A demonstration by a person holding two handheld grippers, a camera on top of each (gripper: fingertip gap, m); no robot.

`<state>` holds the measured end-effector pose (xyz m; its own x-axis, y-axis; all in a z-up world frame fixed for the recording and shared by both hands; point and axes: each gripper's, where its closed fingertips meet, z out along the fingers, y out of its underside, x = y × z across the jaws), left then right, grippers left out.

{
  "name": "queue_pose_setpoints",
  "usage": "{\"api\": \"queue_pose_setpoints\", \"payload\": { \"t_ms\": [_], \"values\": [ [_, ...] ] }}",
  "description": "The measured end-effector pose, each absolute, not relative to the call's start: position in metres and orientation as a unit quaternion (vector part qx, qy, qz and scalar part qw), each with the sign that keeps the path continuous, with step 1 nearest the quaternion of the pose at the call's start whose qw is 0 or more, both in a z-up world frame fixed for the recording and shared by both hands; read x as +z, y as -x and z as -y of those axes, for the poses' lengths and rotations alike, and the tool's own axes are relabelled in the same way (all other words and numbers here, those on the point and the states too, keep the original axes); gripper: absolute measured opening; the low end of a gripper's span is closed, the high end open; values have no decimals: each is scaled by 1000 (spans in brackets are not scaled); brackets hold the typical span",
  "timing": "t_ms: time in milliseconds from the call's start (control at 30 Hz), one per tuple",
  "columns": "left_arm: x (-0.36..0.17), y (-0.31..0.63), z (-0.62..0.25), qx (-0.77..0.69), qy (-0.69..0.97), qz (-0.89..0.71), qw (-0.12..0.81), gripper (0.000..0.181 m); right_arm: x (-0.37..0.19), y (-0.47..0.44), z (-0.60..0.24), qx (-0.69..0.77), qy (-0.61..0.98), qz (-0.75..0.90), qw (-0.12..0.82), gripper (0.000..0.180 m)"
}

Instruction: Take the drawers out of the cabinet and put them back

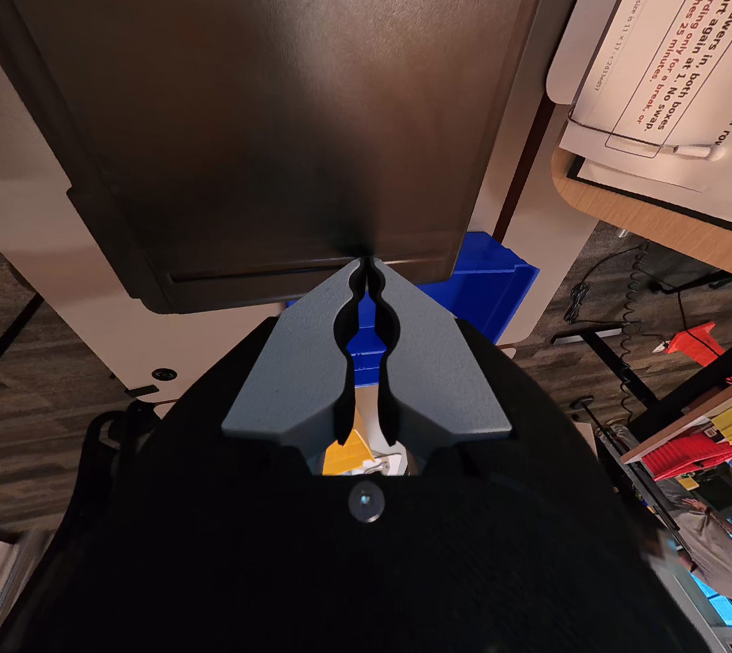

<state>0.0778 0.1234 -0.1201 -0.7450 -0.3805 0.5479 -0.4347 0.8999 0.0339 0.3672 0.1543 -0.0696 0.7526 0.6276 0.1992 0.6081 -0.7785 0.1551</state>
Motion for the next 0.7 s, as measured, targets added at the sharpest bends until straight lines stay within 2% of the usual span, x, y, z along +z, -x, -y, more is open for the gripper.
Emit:
{"api": "queue_pose_setpoints", "payload": {
  "t_ms": [700],
  "values": [
    [-124, -96, -135, 52, -276, 903, 324, 3, -70, -367, -154, 120, -935, -332, 43, 0]
  ]
}}
